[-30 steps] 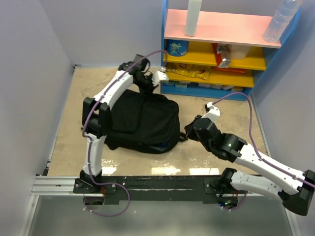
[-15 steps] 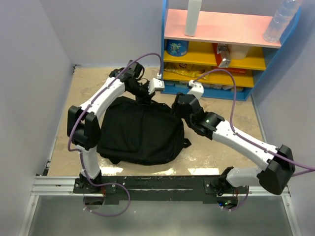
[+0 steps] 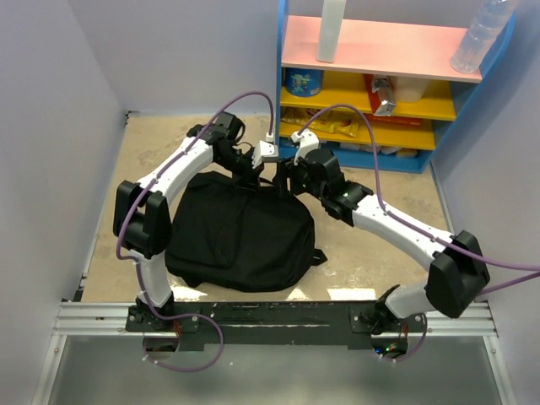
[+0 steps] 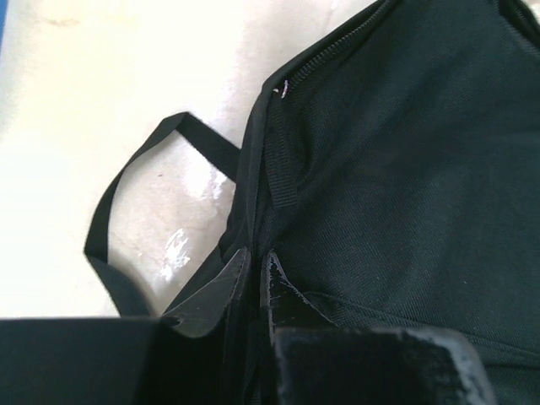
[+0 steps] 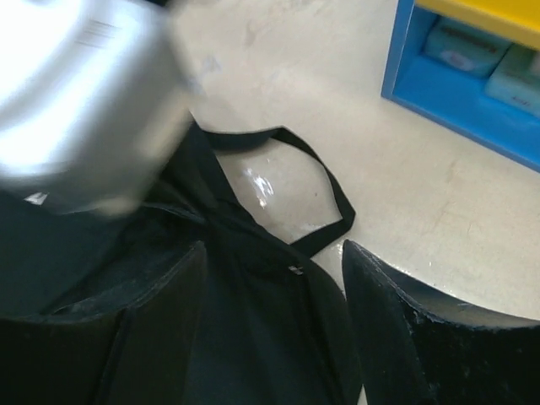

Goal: Pack the student bag
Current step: Zip the student bag at the center of the board.

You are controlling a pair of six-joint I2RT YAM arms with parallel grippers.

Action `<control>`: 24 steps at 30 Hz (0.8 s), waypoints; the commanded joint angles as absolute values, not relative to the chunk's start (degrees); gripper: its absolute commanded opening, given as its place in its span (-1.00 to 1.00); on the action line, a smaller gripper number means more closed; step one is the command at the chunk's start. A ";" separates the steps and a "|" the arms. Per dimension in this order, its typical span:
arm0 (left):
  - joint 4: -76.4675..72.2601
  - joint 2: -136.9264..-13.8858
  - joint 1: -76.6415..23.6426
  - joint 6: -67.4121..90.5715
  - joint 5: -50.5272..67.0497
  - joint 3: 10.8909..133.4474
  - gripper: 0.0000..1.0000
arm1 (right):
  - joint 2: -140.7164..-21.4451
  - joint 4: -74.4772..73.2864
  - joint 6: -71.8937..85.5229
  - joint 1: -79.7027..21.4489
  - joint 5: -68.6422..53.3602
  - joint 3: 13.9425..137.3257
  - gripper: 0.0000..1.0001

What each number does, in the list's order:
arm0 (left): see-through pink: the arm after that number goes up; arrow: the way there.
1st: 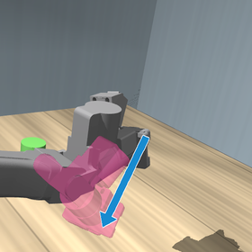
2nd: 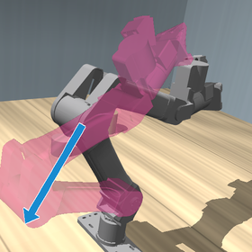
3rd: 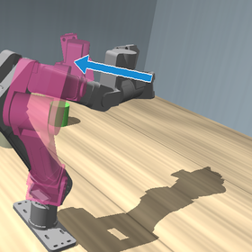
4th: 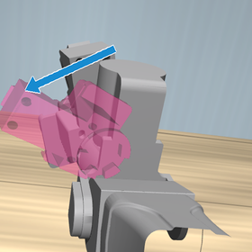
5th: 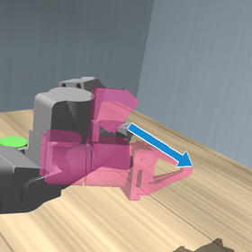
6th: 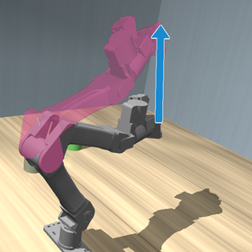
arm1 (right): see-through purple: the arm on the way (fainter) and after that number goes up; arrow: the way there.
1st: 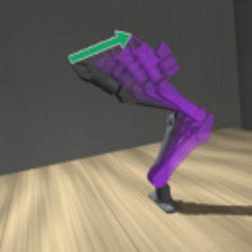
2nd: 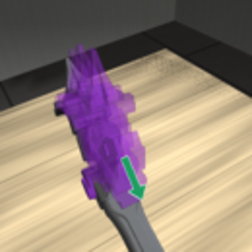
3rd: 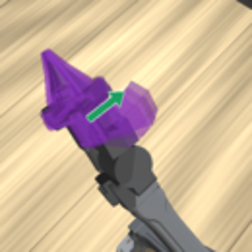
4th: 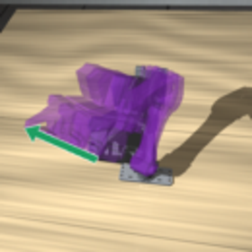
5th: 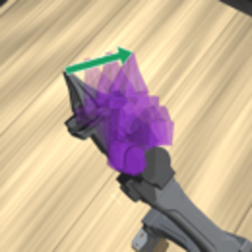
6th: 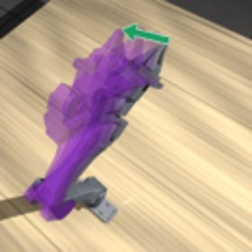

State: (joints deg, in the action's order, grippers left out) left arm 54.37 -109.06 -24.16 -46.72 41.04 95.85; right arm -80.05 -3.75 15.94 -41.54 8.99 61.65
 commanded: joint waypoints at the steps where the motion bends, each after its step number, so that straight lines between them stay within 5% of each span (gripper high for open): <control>1: 59.58 -106.96 -23.64 -49.30 50.18 98.61 -0.79 | -82.18 -1.49 9.68 -36.31 -7.35 62.75 0.33; 14: 55.90 -104.76 -23.47 -44.91 55.46 96.15 -0.81 | -78.92 3.26 3.61 -35.60 -23.37 56.08 0.23; 24: 56.86 -104.68 -23.47 -45.00 56.25 95.71 -0.82 | -83.40 0.53 1.49 -35.59 -17.94 58.71 0.02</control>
State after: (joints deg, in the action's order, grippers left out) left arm 56.29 -108.62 -23.64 -45.78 49.69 95.66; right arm -81.65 -0.78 3.27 -35.59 -20.34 56.23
